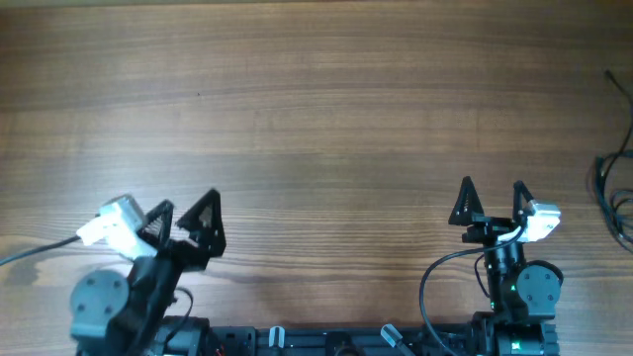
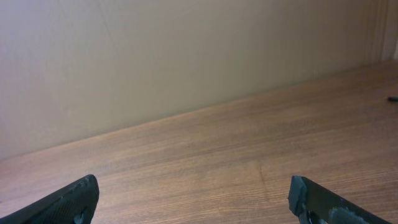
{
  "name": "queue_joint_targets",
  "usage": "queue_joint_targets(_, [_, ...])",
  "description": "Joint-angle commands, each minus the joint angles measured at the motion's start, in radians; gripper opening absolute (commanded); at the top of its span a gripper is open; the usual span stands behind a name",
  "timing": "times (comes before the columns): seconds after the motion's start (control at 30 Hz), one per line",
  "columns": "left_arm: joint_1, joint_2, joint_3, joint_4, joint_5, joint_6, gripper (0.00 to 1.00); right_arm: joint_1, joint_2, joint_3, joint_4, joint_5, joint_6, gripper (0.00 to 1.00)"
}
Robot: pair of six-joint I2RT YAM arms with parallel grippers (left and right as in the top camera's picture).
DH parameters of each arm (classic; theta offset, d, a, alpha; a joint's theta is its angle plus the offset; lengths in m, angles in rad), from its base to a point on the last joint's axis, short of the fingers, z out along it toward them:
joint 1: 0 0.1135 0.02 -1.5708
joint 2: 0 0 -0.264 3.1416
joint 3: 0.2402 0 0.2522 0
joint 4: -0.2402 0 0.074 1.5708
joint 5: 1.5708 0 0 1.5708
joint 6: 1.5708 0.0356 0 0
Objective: Untangle cables
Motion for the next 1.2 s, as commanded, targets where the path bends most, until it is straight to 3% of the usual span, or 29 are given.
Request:
queue_joint_targets(0.0, [0.004,-0.002,-0.130,0.176,-0.025,0.032,1.00,0.002,-0.009,-0.001,0.003,-0.019,0.014,1.00])
queue_joint_targets(0.07, [0.003,-0.007,-0.211,0.303,-0.026,0.057,1.00,0.002,-0.009,-0.001,0.003,-0.019,0.014,1.00])
queue_joint_targets(0.17, [0.004,-0.103,-0.379,0.636,-0.036,0.057,1.00,0.002,-0.009,-0.001,0.003,-0.019,0.014,1.00])
queue_joint_targets(0.3, [0.005,-0.240,-0.524,0.846,-0.083,0.058,1.00,0.002,-0.009,-0.001,0.003,-0.019,0.014,1.00])
queue_joint_targets(0.4, [0.005,-0.282,-0.573,0.857,-0.183,0.066,1.00,0.002,-0.009,-0.001,0.003,-0.019,0.014,1.00])
queue_joint_targets(0.63, [0.006,-0.306,-0.721,0.964,-0.181,0.167,1.00,0.002,-0.009,-0.001,0.002,-0.019,0.014,1.00])
queue_joint_targets(0.77, [0.007,-0.306,-0.730,0.949,-0.168,0.248,1.00,0.002,-0.009,-0.001,0.002,-0.019,0.014,1.00])
queue_joint_targets(1.03, [0.016,-0.306,-0.730,0.628,-0.164,0.284,1.00,0.002,-0.009,-0.001,0.003,-0.019,0.014,1.00])
queue_joint_targets(1.17, [0.044,-0.306,-0.730,0.622,-0.104,0.317,1.00,0.002,-0.009,-0.001,0.003,-0.019,0.014,1.00])
